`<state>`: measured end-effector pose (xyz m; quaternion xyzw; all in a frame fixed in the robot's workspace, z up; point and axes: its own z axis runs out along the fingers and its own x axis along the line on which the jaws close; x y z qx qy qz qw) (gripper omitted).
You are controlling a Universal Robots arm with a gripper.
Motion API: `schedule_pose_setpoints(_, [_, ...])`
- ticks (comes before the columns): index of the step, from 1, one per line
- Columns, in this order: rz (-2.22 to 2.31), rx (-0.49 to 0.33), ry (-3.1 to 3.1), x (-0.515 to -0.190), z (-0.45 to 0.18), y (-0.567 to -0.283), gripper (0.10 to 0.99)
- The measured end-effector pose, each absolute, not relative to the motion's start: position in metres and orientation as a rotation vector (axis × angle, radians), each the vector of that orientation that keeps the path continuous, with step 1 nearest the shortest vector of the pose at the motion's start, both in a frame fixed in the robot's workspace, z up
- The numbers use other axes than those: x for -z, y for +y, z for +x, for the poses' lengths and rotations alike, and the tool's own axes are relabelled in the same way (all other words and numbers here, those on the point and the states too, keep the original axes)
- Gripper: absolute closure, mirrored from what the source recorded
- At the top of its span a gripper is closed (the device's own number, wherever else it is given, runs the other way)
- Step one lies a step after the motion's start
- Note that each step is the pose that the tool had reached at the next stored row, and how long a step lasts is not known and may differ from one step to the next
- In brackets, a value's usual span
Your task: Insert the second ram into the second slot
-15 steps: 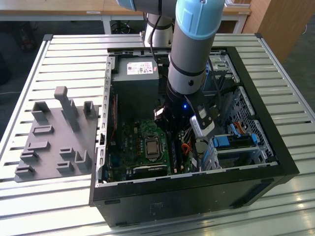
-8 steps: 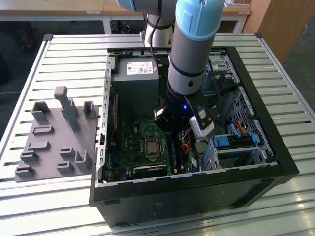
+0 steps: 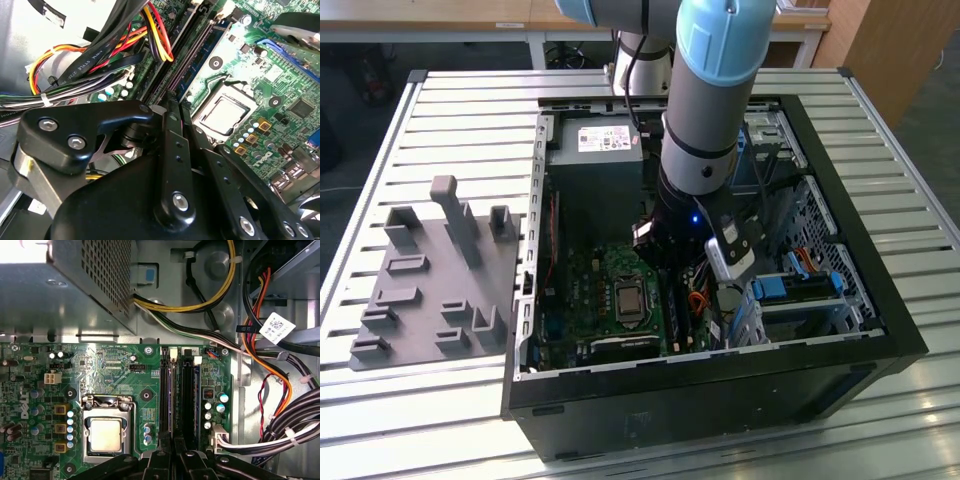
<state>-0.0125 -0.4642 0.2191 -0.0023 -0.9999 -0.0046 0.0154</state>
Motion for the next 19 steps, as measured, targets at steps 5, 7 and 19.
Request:
schedule_pose_setpoints(5, [-0.011,0.014,-3.111,-0.2190,-0.0122,-0.4642,0.949])
schedule_pose_setpoints(7, [-0.016,0.015,-3.111,-0.2190,-0.0120,-0.4641,0.949])
schedule_pose_setpoints(19, [-0.025,0.015,-3.111,-0.2170,-0.0110,-0.4641,0.949])
